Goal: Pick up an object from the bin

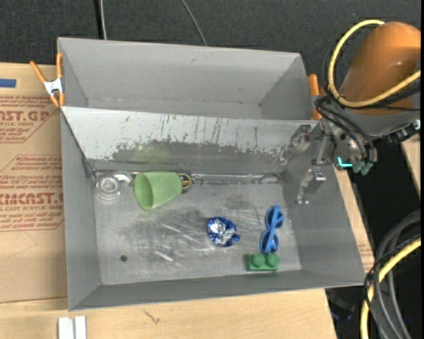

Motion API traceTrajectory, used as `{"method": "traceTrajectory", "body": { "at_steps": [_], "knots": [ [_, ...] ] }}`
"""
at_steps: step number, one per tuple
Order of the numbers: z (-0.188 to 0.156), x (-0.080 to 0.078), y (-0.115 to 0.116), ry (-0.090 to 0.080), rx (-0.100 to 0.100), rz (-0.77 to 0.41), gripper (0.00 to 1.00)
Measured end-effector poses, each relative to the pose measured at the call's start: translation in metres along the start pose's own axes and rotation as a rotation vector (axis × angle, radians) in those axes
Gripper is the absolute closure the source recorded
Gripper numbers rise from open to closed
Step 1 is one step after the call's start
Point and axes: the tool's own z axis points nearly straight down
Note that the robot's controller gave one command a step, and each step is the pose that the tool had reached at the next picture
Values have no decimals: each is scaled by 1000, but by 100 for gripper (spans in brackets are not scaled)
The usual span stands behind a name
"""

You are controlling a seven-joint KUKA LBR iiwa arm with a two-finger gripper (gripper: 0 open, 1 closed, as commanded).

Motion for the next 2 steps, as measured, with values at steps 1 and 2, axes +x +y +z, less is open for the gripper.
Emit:
{"method": "traceTrajectory", "body": {
  "at_steps": [1, 2],
  "knots": [
    [89, 27, -11, 2, -1, -71, 0],
    [148, 39, 49, 1, -5, -58, 0]
  ]
}}
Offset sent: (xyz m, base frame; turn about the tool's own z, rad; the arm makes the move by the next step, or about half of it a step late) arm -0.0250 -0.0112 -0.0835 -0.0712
